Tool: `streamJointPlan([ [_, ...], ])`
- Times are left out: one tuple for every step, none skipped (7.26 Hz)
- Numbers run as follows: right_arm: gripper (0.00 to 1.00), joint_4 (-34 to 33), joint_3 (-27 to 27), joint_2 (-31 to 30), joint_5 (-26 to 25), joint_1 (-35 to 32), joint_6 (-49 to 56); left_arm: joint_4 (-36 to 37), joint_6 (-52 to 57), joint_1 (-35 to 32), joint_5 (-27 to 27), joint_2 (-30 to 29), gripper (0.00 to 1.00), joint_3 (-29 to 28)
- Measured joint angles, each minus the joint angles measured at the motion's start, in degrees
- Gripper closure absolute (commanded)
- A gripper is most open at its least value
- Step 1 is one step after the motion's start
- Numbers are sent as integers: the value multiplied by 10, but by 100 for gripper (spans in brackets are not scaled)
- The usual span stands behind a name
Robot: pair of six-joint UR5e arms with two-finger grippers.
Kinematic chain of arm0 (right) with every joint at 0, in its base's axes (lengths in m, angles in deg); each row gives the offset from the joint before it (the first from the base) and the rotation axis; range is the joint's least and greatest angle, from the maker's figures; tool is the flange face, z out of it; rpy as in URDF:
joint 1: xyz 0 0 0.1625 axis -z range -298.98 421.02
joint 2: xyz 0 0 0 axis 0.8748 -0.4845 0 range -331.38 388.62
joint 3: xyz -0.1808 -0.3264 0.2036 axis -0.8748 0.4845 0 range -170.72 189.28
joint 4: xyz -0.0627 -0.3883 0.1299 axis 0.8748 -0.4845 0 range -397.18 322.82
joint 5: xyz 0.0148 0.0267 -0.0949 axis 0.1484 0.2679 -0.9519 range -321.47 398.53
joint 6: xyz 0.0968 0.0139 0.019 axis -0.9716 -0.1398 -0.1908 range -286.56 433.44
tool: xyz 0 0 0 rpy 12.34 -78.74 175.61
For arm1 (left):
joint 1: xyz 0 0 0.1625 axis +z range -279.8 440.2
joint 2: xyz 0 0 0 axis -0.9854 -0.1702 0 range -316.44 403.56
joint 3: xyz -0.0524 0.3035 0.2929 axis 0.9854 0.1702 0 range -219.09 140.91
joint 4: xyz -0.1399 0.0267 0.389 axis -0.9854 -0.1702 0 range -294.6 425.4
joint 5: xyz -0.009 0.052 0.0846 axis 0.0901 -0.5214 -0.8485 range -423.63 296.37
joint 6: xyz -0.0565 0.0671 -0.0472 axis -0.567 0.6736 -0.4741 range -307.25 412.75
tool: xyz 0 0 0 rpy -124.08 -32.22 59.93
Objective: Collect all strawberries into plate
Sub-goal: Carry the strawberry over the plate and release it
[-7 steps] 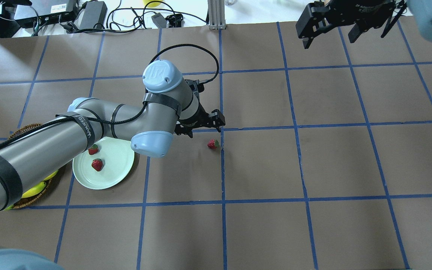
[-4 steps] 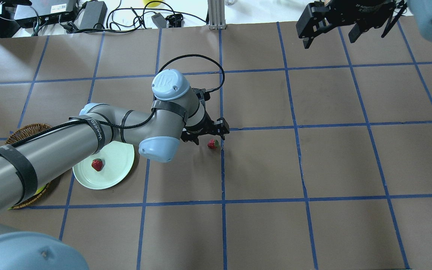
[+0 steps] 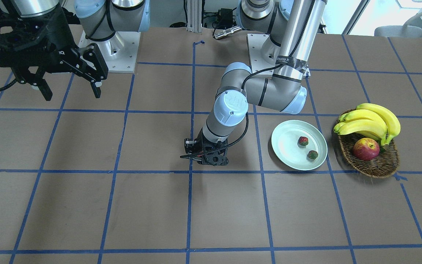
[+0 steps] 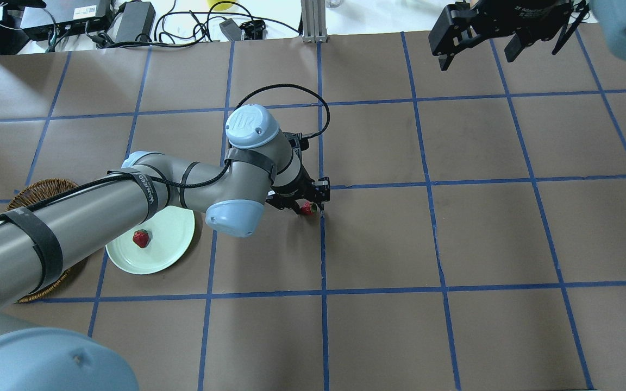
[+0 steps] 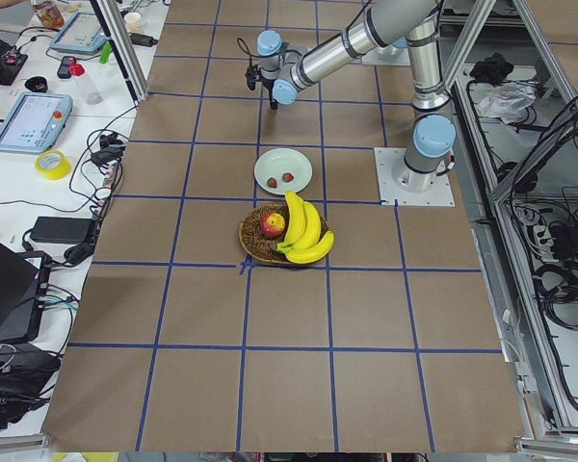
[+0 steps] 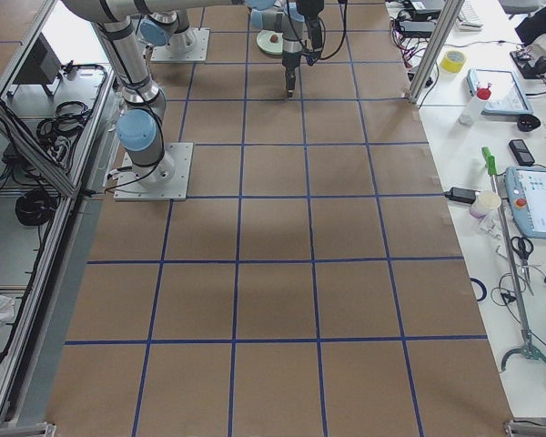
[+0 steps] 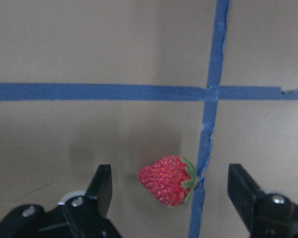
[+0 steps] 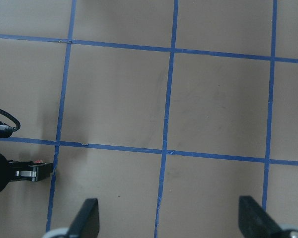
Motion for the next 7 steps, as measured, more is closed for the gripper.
streamJointPlan([
  [0,0,0,0,0,0,0,-1,2,0,0,1,100,-1],
  [0,0,0,0,0,0,0,-2,5,1,-2,6,100,-4],
  [0,-1,0,0,0,0,0,-12,6,9,-6,15,100,-7],
  [0,-2,0,0,0,0,0,-37,7,29,-14,28,100,-14],
  [0,-2,0,0,0,0,0,-78,20,61,-28,45,100,-22],
  [0,-2,0,0,0,0,0,-127,51,94,-59,64,100,-33],
  [0,-3,0,0,0,0,0,-179,99,128,-111,81,100,-43],
])
